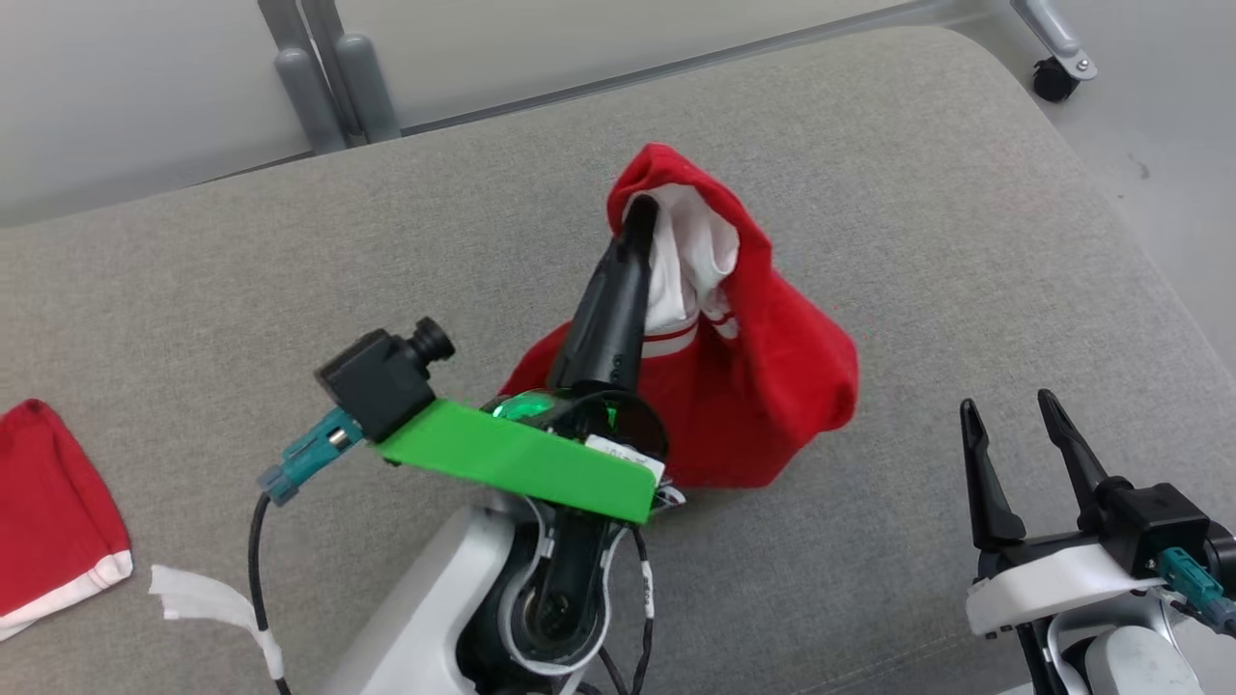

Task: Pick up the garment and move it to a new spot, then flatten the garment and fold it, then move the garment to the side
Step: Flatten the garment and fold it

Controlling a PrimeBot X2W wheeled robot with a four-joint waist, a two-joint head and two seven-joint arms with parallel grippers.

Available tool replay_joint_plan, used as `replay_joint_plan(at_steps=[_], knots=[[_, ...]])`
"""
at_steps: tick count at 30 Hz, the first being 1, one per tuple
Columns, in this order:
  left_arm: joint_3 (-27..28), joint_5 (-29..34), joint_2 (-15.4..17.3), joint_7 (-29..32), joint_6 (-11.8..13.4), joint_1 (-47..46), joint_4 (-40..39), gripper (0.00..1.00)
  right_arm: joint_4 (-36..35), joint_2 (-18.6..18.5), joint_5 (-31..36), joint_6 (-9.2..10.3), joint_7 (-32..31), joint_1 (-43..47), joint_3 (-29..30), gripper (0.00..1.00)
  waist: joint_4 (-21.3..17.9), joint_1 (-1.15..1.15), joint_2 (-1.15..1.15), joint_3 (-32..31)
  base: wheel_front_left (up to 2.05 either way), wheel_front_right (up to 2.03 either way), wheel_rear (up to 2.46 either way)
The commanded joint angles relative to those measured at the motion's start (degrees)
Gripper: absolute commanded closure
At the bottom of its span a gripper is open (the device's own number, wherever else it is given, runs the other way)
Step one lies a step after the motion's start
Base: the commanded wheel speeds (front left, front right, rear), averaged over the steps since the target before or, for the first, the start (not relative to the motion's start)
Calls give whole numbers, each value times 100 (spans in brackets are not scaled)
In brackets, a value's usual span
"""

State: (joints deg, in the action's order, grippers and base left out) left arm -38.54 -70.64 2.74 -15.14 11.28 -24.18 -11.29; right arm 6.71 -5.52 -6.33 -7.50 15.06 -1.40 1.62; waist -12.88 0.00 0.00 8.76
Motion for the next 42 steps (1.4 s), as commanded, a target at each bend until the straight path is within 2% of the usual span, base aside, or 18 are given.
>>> replay_joint_plan(at_steps=[1,3,6,16,22,30,35,42], knots=[[105,-76,29,0,136,97,-69,100,-5,-21,31,2,17,75,6,0,89,0,0,-60,0,0,0],[320,42,30,-1,316,122,-86,100,-12,-5,25,1,17,83,4,0,110,0,0,-36,0,0,0],[516,231,24,0,432,151,-138,100,-5,16,-8,2,17,81,15,0,121,0,0,16,0,0,0],[761,938,27,0,575,171,-451,100,24,64,4,1,17,234,210,0,533,0,0,-78,0,0,0],[570,856,25,0,639,252,-745,100,35,75,19,1,17,286,197,0,857,0,0,-246,0,0,0],[250,595,26,3,741,402,-1173,100,54,99,41,1,17,361,163,0,1035,0,0,-423,0,0,0],[95,449,25,36,799,385,-1367,100,71,107,47,1,17,374,137,0,1015,0,0,-466,0,0,0],[-150,223,25,89,870,320,-1608,100,76,127,12,1,17,361,143,0,777,0,0,-469,0,0,0]])
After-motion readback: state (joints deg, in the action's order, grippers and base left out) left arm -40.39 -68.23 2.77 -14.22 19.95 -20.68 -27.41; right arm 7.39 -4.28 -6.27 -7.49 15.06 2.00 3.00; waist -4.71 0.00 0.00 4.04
